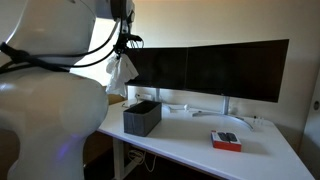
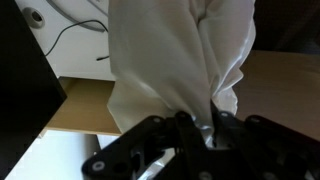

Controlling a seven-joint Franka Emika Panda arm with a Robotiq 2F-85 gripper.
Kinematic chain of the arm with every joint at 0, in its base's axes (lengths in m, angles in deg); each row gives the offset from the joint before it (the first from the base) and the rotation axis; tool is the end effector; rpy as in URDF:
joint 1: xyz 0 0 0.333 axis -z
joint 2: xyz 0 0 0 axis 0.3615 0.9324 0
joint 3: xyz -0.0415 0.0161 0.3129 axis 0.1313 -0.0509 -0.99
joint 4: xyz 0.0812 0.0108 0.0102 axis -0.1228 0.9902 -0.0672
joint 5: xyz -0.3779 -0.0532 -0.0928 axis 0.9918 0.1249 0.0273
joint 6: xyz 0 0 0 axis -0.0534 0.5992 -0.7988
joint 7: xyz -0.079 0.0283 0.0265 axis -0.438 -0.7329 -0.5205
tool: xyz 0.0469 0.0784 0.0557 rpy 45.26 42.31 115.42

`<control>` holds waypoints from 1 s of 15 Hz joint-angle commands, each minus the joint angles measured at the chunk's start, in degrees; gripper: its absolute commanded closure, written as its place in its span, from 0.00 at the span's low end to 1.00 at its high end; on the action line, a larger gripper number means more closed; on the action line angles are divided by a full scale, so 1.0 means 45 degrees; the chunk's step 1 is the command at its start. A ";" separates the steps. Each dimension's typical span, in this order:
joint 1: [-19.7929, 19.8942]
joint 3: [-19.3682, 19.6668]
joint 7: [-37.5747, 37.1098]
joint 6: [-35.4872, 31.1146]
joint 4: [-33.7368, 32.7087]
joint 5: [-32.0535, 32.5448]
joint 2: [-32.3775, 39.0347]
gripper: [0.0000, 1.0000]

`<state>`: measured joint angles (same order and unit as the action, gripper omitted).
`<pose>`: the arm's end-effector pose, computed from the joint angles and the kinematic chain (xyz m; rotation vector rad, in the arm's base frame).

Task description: Remove the clothes from the gray box

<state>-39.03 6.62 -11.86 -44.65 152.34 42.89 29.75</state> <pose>0.5507 0.3978 0.6124 -1.9205 -2.1957 -0.4183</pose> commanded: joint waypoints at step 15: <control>0.0966 0.0679 0.1651 -0.0036 0.0762 -0.0495 0.0570 0.00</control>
<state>-36.83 7.80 -3.35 -43.05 152.52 40.54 32.53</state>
